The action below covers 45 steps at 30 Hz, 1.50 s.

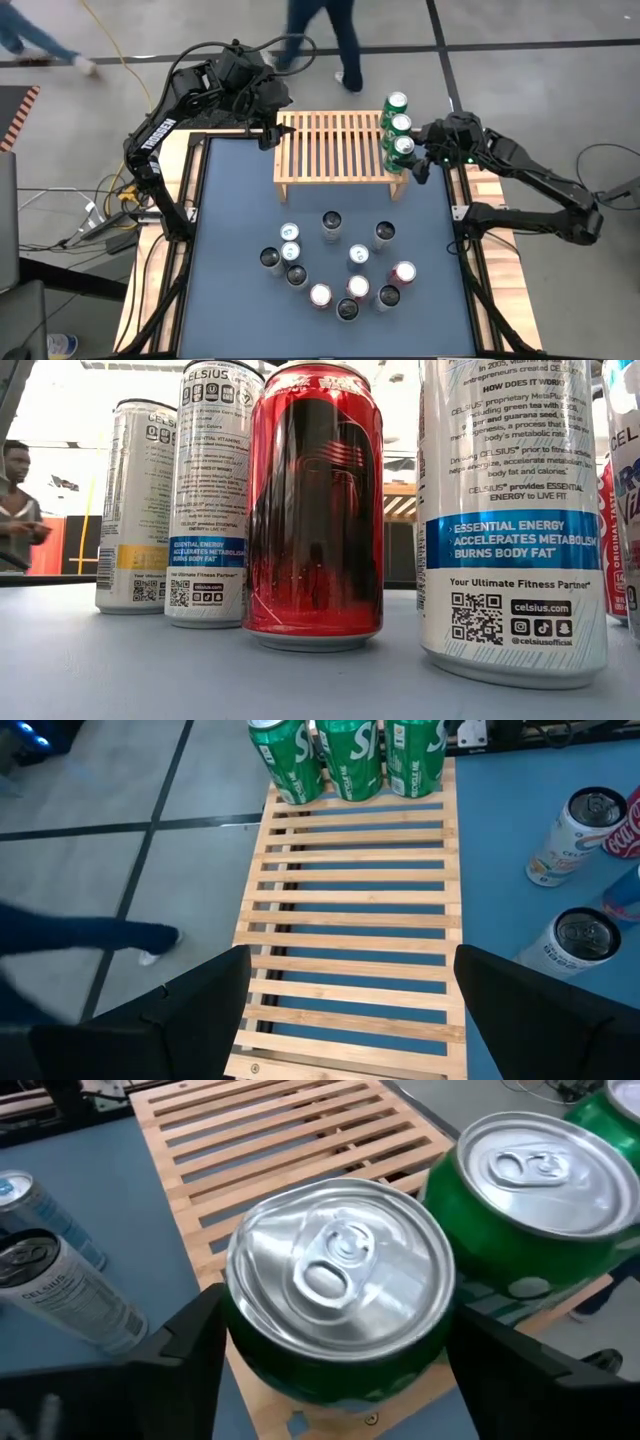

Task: Place canned beverage on shelf
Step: Put the green soda can on the shelf aligned with the other green soda can, then put the top left white-yellow soda can on the shelf

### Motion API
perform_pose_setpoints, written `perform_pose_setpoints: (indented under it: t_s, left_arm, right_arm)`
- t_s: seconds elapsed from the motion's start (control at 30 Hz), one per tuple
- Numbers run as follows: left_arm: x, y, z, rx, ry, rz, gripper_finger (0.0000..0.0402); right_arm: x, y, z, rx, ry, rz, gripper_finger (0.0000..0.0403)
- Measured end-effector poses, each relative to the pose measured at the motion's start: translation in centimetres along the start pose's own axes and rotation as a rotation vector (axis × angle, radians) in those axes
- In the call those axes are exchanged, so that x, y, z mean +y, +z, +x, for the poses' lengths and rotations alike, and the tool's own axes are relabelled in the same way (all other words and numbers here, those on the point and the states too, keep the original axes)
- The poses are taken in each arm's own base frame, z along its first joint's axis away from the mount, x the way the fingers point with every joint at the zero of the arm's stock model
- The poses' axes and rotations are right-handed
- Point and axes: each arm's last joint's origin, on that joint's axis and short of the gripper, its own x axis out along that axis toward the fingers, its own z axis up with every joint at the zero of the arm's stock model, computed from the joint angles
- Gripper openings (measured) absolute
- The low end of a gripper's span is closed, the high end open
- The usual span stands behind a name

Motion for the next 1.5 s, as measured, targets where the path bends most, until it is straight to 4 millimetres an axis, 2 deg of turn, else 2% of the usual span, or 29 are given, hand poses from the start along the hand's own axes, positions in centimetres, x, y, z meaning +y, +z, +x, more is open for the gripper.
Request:
perform_pose_setpoints:
  t_s: [0.27, 0.7, 0.83, 0.97, 1.03, 1.17, 1.3, 1.5]
  left_arm:
    - [0.0, 0.0, 0.0, 0.000, 0.000, 0.000, 0.0336]
    - [0.0, 0.0, 0.0, 0.000, -0.002, -0.026, 0.0336]
    - [-0.4, 0.0, 0.0, -0.023, -0.105, -0.047, 0.0336]
    - [-2.0, 0.1, 0.1, -0.061, -0.383, -0.086, 0.0336]
    - [-3.1, 0.2, 0.2, -0.047, -0.468, -0.084, 0.0336]
    - [-5.8, 0.7, 1.1, -0.006, -0.537, -0.061, 0.0336]
    - [-8.3, 0.9, 2.9, 0.027, -0.615, -0.088, 0.0336]
    - [-10.2, 0.3, 5.2, 0.089, -0.671, -0.177, 0.0336]
  right_arm:
    - [0.0, 0.0, -0.2, -0.003, -0.004, 0.015, 0.0306]
    - [0.2, -1.4, -3.2, 0.004, -0.062, 0.051, 0.0306]
    - [0.3, -2.4, -4.2, 0.059, -0.061, 0.097, 0.0306]
    - [0.5, -3.7, -5.2, 0.140, -0.062, 0.145, 0.0306]
    - [0.6, -4.2, -5.6, 0.168, -0.064, 0.168, 0.0306]
    - [0.7, -4.9, -6.3, 0.190, -0.066, 0.190, 0.0306]
    - [0.8, -5.2, -6.9, 0.177, -0.074, 0.190, 0.0306]
    - [0.8, -5.2, -7.2, 0.164, -0.073, 0.189, 0.0306]
